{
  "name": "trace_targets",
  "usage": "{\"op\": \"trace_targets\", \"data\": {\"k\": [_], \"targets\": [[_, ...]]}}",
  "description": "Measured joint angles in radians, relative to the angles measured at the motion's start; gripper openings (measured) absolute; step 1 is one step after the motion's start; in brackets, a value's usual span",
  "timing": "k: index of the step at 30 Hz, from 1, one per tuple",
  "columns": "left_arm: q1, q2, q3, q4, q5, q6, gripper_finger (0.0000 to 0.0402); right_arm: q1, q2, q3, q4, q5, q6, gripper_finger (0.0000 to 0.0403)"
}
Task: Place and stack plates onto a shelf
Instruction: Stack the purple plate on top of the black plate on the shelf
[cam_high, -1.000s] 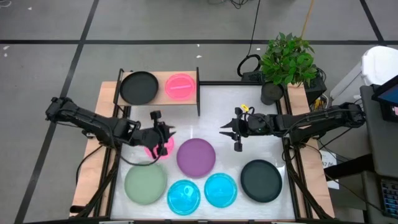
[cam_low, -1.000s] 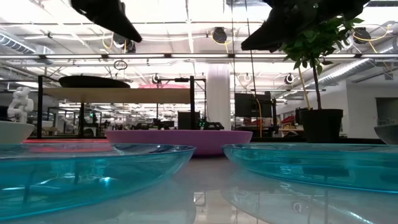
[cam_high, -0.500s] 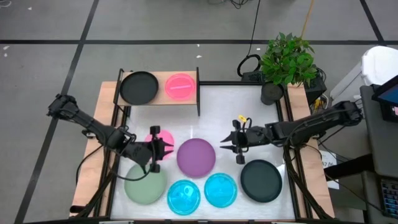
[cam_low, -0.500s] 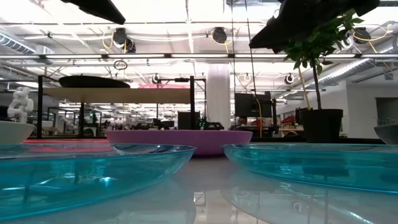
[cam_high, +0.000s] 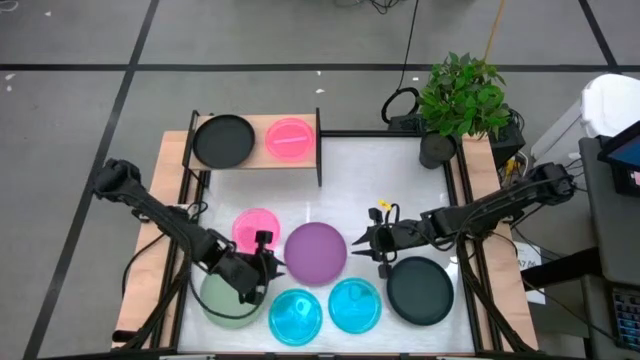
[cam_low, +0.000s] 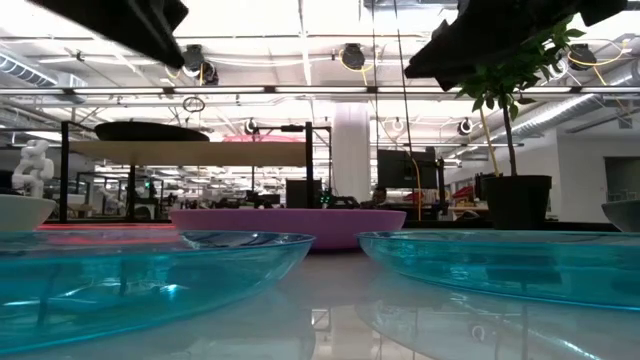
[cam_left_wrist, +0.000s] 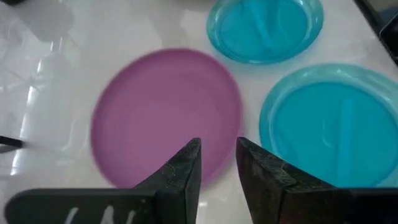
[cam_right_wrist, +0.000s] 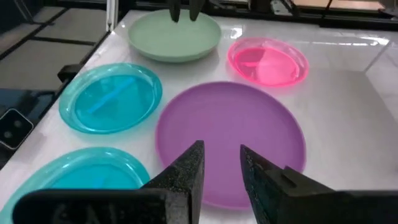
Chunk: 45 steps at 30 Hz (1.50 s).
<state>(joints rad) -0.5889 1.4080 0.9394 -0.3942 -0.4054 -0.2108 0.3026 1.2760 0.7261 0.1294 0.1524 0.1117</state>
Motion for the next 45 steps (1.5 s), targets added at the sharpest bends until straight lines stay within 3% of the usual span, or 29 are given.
{"op": "trace_targets", "data": {"k": [16, 22, 31, 37, 45], "targets": [[0.011, 0.141, 0.0, 0.112, 0.059, 0.054, 0.0244, 0.017, 0.02, 0.0, 0.03, 0.002, 0.088, 0.0089], [0.01, 0.198, 0.0, 0.116, 0.068, 0.141, 0.0253, 0.034, 0.021, -0.001, 0.024, 0.003, 0.09, 0.0089], [0.035, 0.292, 0.0, 0.116, 0.065, 0.398, 0.0253, 0.039, 0.021, -0.001, 0.016, 0.003, 0.077, 0.0089], [0.078, 0.325, 0.0, 0.109, 0.064, 0.473, 0.0217, 0.039, 0.021, -0.001, 0.015, 0.003, 0.048, 0.0089], [0.082, 0.325, 0.0, 0.068, 0.066, 0.645, 0.0094, 0.039, 0.021, -0.001, -0.012, 0.003, 0.004, 0.0089]]}}
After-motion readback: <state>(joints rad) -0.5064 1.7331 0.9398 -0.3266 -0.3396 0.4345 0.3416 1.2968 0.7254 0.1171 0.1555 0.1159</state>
